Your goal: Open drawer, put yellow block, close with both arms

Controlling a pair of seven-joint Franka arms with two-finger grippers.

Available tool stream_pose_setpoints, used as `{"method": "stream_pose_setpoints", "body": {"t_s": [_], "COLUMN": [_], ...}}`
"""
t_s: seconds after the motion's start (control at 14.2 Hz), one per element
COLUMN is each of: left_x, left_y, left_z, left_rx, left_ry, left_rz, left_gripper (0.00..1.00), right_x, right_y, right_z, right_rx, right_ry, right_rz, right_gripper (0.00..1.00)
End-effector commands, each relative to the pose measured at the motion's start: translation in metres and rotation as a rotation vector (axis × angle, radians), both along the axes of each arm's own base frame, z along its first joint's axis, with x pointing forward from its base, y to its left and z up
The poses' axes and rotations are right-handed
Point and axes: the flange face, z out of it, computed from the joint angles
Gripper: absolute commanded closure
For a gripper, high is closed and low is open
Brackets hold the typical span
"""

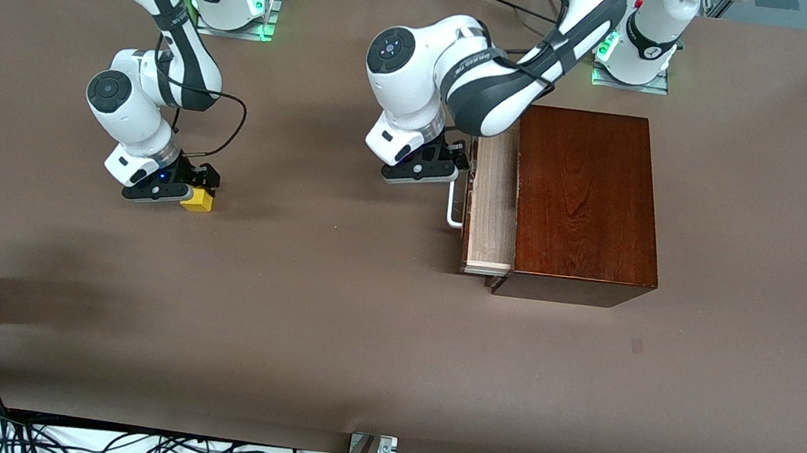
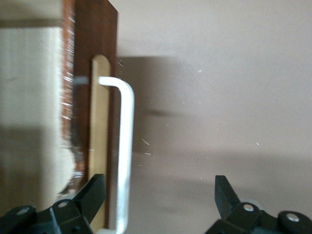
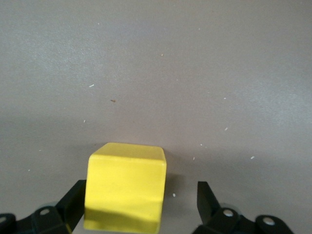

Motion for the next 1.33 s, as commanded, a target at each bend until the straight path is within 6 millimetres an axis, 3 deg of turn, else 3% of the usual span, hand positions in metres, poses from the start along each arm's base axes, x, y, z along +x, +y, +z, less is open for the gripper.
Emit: {"method": "stream_pose_setpoints", "body": {"t_s": [0.0,0.21,0.35,0.49,0.7,0.84,0.91,0.98,1.12,1.26], "left_x": [0.019,0.053,0.072,0.089,0.118,0.132,0.130,0.133,0.119,0.101], "left_y": [0.037,0.112,0.169,0.224,0.319,0.380,0.401,0.440,0.469,0.485], "left_z": [0.070,0.138,0.166,0.190,0.202,0.208,0.214,0.217,0.223,0.229], "left_rx": [-0.032,-0.088,-0.071,-0.108,-0.181,-0.240,-0.270,-0.272,-0.254,-0.238], "left_ry": [0.017,0.049,0.078,0.104,0.153,0.175,0.176,0.170,0.171,0.097], "left_rz": [-0.019,-0.013,-0.045,-0.062,-0.049,-0.091,-0.127,-0.136,-0.224,-0.225], "left_gripper": [0.00,0.00,0.00,0.00,0.00,0.00,0.00,0.00,0.00,0.00], "right_x": [-0.001,0.001,0.005,0.012,0.049,0.072,0.081,0.088,0.096,0.093], "right_y": [0.001,0.003,0.003,0.006,0.028,0.052,0.067,0.086,0.139,0.190], "right_z": [0.001,0.004,0.012,0.026,0.070,0.104,0.124,0.147,0.200,0.232], "right_rx": [0.008,0.010,0.011,0.014,0.023,0.031,0.034,0.037,0.036,0.033], "right_ry": [-0.016,-0.021,-0.033,-0.031,0.037,0.088,0.113,0.132,0.151,0.153], "right_rz": [-0.015,-0.011,-0.004,0.001,0.031,0.067,0.090,0.121,0.206,0.289], "right_gripper": [0.18,0.73,1.00,1.00,1.00,1.00,1.00,1.00,1.00,1.00]}}
